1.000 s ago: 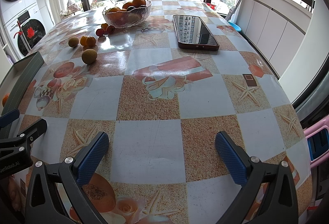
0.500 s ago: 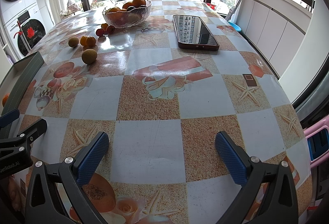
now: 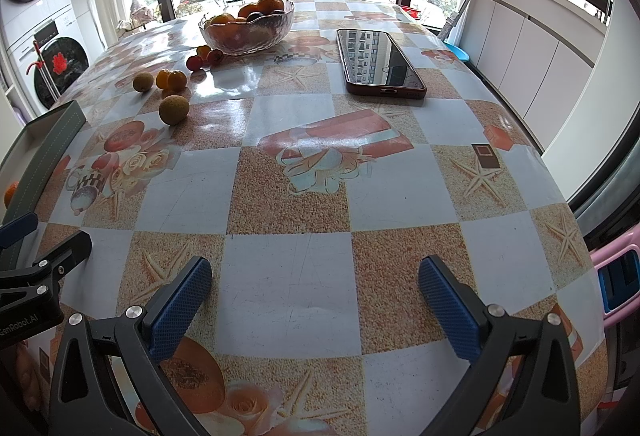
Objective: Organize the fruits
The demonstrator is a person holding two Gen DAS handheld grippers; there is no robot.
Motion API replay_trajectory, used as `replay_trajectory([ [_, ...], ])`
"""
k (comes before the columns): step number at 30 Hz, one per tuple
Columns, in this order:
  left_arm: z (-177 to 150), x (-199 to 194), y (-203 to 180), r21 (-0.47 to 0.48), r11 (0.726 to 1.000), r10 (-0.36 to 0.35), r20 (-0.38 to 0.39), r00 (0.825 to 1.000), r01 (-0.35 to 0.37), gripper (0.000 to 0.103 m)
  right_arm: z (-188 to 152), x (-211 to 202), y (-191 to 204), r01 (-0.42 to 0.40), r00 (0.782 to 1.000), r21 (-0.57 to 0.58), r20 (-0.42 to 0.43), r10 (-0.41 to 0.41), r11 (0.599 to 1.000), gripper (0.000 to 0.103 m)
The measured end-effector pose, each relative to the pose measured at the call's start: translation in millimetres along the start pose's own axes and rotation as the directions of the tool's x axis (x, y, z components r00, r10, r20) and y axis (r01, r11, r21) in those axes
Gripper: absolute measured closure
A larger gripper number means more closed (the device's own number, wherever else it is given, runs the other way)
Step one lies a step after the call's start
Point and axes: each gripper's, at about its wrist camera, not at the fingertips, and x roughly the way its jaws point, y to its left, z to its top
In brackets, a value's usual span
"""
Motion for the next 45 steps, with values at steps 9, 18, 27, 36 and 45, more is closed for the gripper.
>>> replay_trajectory([
  [9, 0.0, 0.0, 0.0, 0.000, 1.000, 0.000, 0.000, 1.000, 0.000, 0.000, 0.0, 0.0, 0.0, 0.001, 1.000, -0.002, 0.002, -0.001, 1.000, 0.000],
  [18, -0.3, 0.1, -0.2, -0.001, 1.000, -0.001, 0.001, 1.000, 0.001, 0.000, 17.7, 5.1, 5.8, -0.026, 0.995, 0.006, -0.096, 0.026, 1.000, 0.000],
  [27, 0.5, 0.3, 0.1, -0.002, 1.000, -0.001, 0.000, 1.000, 0.001, 0.000, 86.8, 42.5, 69.4, -0.177, 0.981, -0.059, -0.091, 0.171, 0.982, 0.005],
  [36, 27.8, -5.6, 15.9, -0.061, 0.997, -0.039, -0.010, 0.999, 0.039, 0.000, 106.2, 51.9, 86.2, -0.158, 0.987, -0.120, -0.063, 0.151, 0.980, 0.074],
  [45, 118.8, 29.4, 12.8, -0.020, 0.999, -0.024, 0.019, 1.000, 0.025, 0.021, 92.0, 33.9, 23.4, -0.275, 0.960, 0.034, -0.047, 0.277, 0.961, 0.074],
])
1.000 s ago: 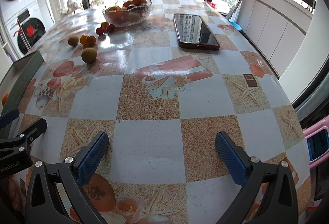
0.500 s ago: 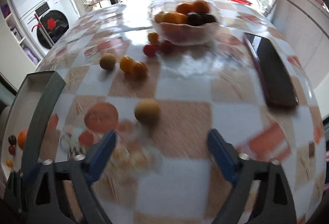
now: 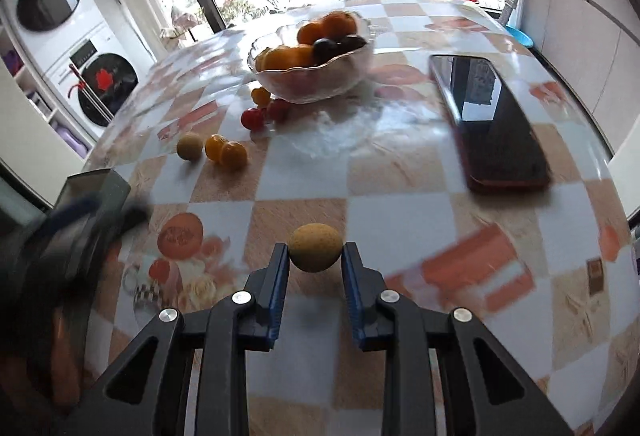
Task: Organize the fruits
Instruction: 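Grasp a pale yellow round fruit with the right tool while the left tool grasps another, then carry both yellow fruits into the grey tray and open both tools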
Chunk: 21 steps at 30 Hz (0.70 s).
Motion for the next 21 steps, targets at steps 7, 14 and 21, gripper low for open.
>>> replay_trajectory([
  [7, 28.6, 55.5, -1.7, 0.063, 0.996, 0.070, -0.075, 0.995, -0.066, 0.031, -20.9, -16.5, -8.5, -0.048, 0.999, 0.003, 0.013, 0.048, 0.999, 0.074],
  [14, 34.3, 70.6, -0.8, 0.037, 0.999, 0.031, -0.066, 0.997, -0.029, 0.044, -28.8, -21.6, -7.3, -0.070, 0.998, -0.007, 0.005, 0.070, 0.998, 0.074],
  [21, 26.2, 62.1, -8.1, 0.042, 0.998, -0.043, -0.070, 0.997, 0.046, 0.076, -32.4, -24.6, -6.4, -0.077, 0.997, 0.005, -0.008, 0.077, 0.997, 0.074],
])
